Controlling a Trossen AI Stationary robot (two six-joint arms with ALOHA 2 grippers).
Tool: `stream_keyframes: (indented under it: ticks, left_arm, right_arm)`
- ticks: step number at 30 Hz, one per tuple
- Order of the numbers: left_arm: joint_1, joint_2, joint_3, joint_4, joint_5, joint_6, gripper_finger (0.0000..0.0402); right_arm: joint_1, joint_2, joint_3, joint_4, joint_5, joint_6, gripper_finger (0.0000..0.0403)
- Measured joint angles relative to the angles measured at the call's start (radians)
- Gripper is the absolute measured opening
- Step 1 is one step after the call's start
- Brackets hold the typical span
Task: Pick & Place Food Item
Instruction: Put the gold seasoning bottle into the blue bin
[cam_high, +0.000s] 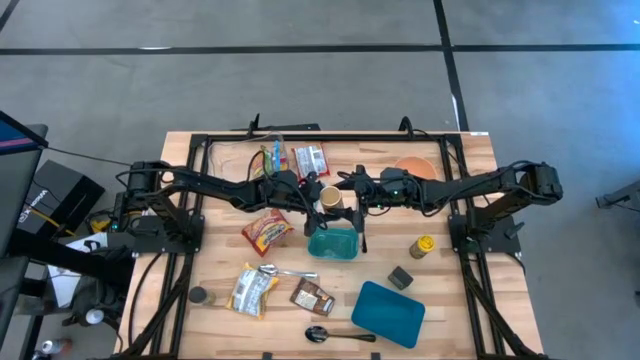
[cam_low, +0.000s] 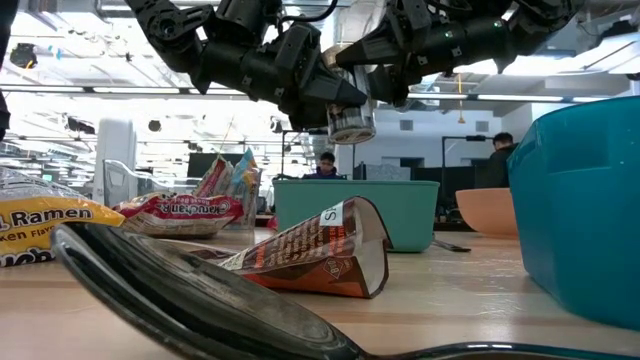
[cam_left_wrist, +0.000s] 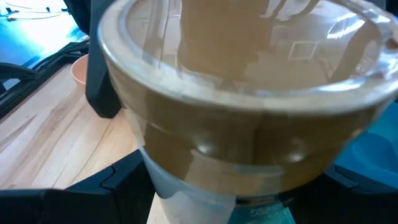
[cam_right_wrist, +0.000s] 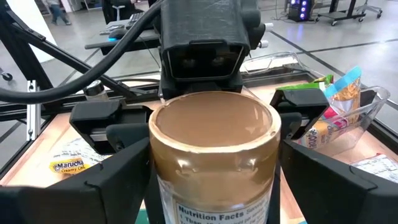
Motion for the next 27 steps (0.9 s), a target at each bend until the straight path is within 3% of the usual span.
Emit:
stream_keyframes:
  ticks: [27]
  left_arm:
    - [0.0,-0.001,0.0,-0.001,0.0,0.0,0.0281]
  right_arm:
    - [0.0,0.001,0.0,0.02,-0.025,-0.009,0.0336]
